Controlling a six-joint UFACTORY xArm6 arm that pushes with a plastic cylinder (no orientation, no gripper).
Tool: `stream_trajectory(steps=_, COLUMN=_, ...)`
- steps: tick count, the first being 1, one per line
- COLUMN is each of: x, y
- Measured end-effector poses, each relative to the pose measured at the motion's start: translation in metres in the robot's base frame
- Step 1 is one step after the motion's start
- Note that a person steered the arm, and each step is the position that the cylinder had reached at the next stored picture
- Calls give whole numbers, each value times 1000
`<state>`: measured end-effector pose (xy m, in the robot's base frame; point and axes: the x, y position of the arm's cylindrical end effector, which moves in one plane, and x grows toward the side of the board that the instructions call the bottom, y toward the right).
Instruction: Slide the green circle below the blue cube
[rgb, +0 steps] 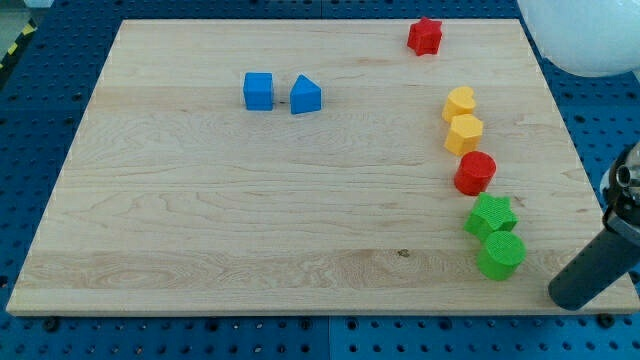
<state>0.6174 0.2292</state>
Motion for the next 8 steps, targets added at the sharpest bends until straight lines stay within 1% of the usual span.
stream_trajectory(steps=1, x=-13, y=-3)
stream_trajectory(steps=2, x=-18, y=-25)
stream_trajectory(steps=3, x=-21, y=-33)
stream_trajectory(steps=4, x=-34, y=-52)
stream_trajectory(steps=6, x=-35, y=-91)
stream_trajectory(steps=7, x=-47, y=-110)
stream_trajectory(steps=8, x=-68, y=-125)
